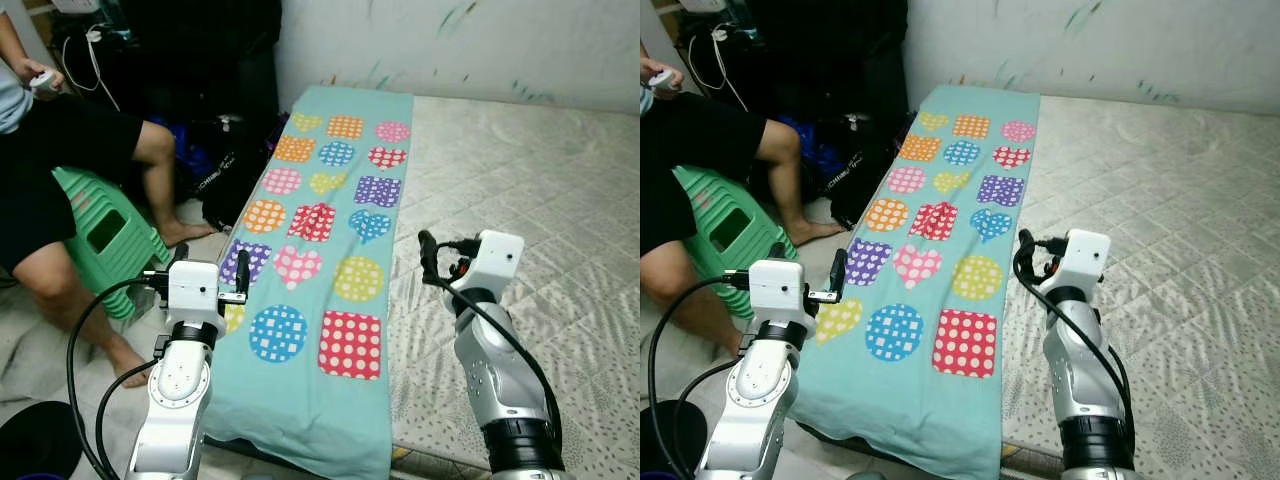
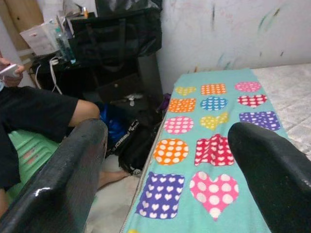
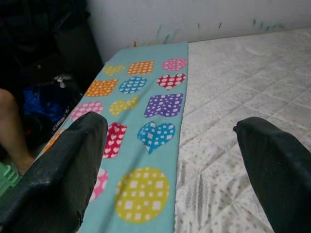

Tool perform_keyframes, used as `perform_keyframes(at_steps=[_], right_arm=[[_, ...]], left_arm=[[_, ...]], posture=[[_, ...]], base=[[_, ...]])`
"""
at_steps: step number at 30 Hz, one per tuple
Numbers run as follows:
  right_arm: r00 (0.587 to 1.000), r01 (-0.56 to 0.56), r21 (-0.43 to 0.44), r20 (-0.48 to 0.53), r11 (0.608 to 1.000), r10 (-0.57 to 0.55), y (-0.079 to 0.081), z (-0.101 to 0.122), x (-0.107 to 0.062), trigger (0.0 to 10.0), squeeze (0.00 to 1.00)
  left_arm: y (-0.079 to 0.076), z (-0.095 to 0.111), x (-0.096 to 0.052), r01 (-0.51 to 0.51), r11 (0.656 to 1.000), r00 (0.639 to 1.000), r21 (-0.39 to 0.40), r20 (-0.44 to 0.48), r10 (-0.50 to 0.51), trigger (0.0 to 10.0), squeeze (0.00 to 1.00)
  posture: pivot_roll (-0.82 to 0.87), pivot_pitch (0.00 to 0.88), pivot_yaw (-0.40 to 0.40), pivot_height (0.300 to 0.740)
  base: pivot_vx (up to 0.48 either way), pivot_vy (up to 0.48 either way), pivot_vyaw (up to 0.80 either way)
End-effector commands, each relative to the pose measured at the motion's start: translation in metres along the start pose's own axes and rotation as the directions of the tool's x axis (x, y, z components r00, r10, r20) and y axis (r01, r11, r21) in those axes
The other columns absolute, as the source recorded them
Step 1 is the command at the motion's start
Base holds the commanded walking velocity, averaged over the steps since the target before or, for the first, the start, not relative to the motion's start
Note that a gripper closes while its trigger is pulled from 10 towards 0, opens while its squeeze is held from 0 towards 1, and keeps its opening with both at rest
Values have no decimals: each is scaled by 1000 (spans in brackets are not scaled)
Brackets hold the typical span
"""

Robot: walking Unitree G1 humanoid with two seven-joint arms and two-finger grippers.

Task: Clean up the room

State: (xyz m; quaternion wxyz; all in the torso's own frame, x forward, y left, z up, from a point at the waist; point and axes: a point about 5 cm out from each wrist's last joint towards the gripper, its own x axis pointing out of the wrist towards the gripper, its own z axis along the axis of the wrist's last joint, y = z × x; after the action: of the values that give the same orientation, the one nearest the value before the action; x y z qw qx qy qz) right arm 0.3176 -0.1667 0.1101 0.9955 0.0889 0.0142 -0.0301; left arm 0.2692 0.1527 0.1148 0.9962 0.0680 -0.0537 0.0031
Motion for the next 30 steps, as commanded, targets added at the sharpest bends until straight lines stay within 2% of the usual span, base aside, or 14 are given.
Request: perform_keyframes(at_steps=[1,3,5,13,24,30], right_arm=[[1000,-26,-12,-1,1000,26,6,-3,-1,10000,0],[998,-59,-26,6,998,59,12,-4,-4,10000,0],[998,-59,-23,-31,998,58,13,-11,-7,10000,0],[998,-55,-40,-32,998,53,8,-12,-8,10000,0],[998,-62,-63,-20,996,61,4,-10,-7,10000,0],[997,-65,-73,-46,995,62,3,-16,-10,10000,0]], left_arm=[[0,-3,-1,0,1000,1000,-4,-18,0,10000,0],[-1,-1,1,11,1000,1000,-17,-11,-11,10000,0],[0,0,3,3,1000,1000,-20,-4,-3,10000,0],[-4,-4,2,-21,998,999,-62,-34,19,10000,0],[-4,-1,6,-30,999,999,-45,-21,29,10000,0],[7,-8,2,-70,994,996,-80,-59,65,10000,0]], posture=[[-103,0,35,740],[-105,0,29,740],[-105,0,23,740],[-112,0,19,740],[-114,0,20,740],[-102,0,11,740]], base=[[0,0,0],[0,0,0],[0,0,0],[0,0,-800],[0,0,-713],[0,0,-800]])
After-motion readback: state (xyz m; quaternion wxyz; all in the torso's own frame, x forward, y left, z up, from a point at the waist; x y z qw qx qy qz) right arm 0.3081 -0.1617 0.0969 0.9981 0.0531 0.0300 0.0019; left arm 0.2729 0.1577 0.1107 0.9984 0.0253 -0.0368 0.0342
